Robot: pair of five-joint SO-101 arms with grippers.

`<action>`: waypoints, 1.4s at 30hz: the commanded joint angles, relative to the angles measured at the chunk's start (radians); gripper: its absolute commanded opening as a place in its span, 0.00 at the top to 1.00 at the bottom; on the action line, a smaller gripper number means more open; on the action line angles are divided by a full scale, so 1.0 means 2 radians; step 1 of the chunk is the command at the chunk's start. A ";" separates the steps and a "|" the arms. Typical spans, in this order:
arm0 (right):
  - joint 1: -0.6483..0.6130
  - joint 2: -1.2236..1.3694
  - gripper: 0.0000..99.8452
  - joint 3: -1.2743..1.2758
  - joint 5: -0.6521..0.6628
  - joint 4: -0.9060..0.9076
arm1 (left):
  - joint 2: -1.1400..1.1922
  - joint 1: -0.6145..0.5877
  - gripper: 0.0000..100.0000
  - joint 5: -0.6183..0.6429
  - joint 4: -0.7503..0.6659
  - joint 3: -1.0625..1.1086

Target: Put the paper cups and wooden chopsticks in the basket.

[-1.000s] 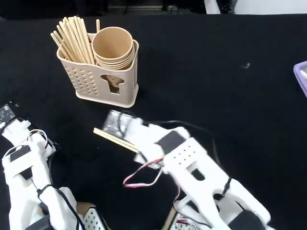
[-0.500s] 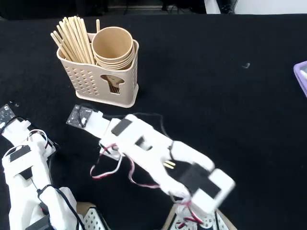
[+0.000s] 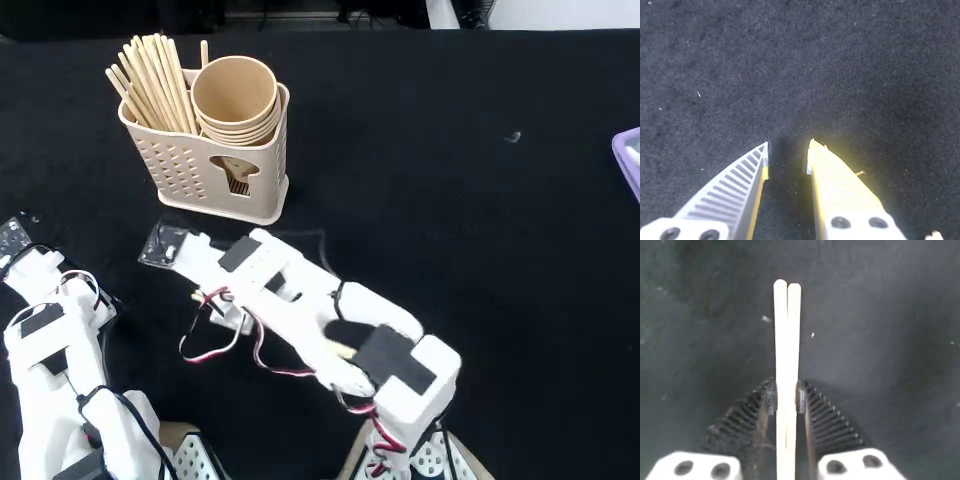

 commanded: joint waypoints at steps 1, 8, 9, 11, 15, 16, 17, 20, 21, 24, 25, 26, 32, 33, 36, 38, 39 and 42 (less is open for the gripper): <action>0.024 -0.095 0.99 -0.009 -0.021 0.035 | -0.012 0.004 0.87 0.000 -0.003 -0.002; 0.051 -0.339 0.99 -0.026 -0.024 0.051 | -0.012 0.007 0.87 0.000 -0.003 -0.002; 0.051 -0.371 0.99 -0.035 -0.024 0.038 | -0.012 0.007 0.87 0.000 -0.003 -0.002; 0.048 -0.418 0.99 -0.053 -0.024 -0.015 | -0.012 0.007 0.87 0.000 -0.003 -0.002; 0.044 -0.445 0.99 -0.072 -0.099 -0.207 | -0.012 0.007 0.87 0.000 -0.003 -0.002; 0.049 -0.438 0.99 -0.072 -0.124 -0.263 | -0.012 0.007 0.87 0.000 -0.003 -0.002; 0.055 -0.428 0.99 -0.072 -0.144 -0.313 | -0.012 0.007 0.87 0.000 -0.003 -0.002; 0.068 -0.372 0.99 -0.084 -0.176 -0.443 | -0.012 0.007 0.87 0.000 -0.003 -0.002; 0.071 -0.350 0.99 -0.095 -0.180 -0.476 | -0.012 0.007 0.87 0.000 -0.003 -0.002; 0.071 -0.275 0.99 -0.141 -0.175 -0.530 | -0.012 0.007 0.87 0.000 -0.003 -0.002; 0.076 -0.246 0.99 -0.160 -0.175 -0.537 | -0.012 0.007 0.87 0.000 -0.003 -0.002; 0.081 -0.216 0.99 -0.182 -0.175 -0.537 | -0.012 0.007 0.87 0.000 -0.003 -0.002; 0.111 -0.060 0.99 -0.316 -0.176 -0.536 | -0.012 0.004 0.87 0.000 -0.003 -0.002; 0.111 -0.042 0.99 -0.328 -0.176 -0.533 | -0.012 0.004 0.87 0.000 -0.003 -0.002; 0.108 -0.021 0.99 -0.335 -0.176 -0.478 | -0.012 0.003 0.87 0.000 -0.003 -0.001; 0.101 -0.020 0.99 -0.337 -0.176 -0.430 | -0.012 0.005 0.87 0.000 -0.003 -0.001; 0.101 -0.017 0.99 -0.339 -0.175 -0.412 | -0.012 0.006 0.87 0.000 -0.003 -0.001; 0.101 -0.016 0.96 -0.336 -0.175 -0.388 | -0.012 0.007 0.87 0.000 -0.003 -0.001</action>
